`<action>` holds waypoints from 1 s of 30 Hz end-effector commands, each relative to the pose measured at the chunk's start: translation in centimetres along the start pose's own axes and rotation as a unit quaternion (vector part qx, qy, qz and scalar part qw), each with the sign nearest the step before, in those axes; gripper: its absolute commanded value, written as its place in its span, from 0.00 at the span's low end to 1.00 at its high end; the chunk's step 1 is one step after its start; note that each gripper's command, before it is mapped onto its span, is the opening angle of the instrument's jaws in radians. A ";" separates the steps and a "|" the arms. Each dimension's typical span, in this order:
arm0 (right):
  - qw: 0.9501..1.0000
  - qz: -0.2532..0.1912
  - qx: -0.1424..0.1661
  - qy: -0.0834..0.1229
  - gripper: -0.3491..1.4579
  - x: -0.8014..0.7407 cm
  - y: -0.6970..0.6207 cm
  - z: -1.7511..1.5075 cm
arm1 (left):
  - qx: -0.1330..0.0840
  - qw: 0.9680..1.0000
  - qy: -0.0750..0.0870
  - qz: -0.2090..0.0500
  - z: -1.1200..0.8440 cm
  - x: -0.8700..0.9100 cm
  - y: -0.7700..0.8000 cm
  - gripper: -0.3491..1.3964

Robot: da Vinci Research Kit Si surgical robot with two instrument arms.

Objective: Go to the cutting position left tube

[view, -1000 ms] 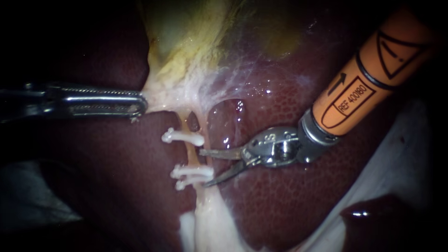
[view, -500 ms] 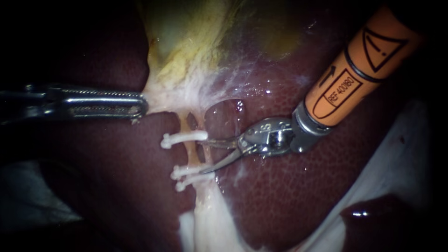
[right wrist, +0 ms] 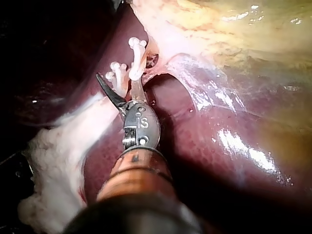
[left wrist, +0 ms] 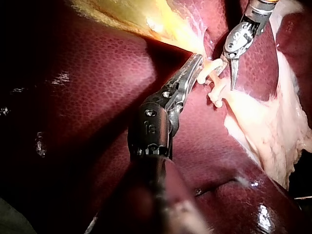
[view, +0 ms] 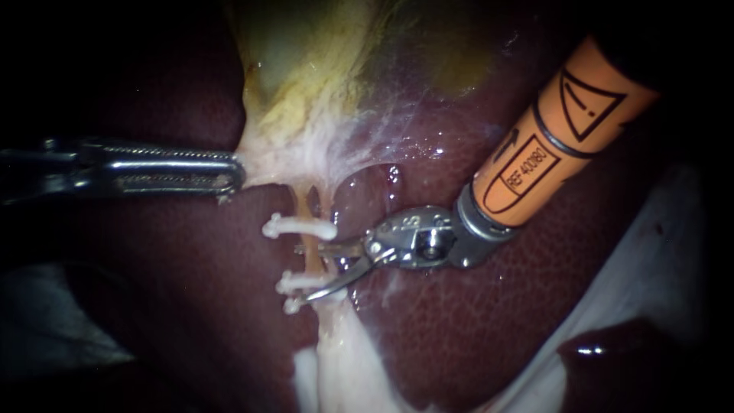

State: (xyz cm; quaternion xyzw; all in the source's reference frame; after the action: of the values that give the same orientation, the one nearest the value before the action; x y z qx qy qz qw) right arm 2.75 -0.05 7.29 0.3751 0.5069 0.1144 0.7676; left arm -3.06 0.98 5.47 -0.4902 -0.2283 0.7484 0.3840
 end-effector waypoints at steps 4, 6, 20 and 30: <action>1.000 0.009 -0.013 0.017 0.80 0.04 0.03 0.09 | 0.001 1.000 0.000 0.000 0.01 0.00 0.00 0.00; 1.000 0.010 -0.019 0.022 0.80 0.07 0.02 0.11 | 0.001 1.000 0.000 0.000 0.01 0.00 0.00 0.00; 0.997 0.042 -0.025 0.061 0.85 0.31 -0.17 0.29 | 0.001 1.000 0.000 0.000 0.03 0.00 0.00 0.00; 0.995 0.060 -0.006 0.086 0.85 0.55 -0.34 0.24 | 0.001 1.000 0.000 0.000 0.02 0.00 0.00 0.00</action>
State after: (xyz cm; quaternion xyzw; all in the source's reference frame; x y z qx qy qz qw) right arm 3.15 -0.10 6.71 0.3901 0.5472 0.1948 0.7145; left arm -3.09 0.97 5.48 -0.4898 -0.2275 0.7485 0.3849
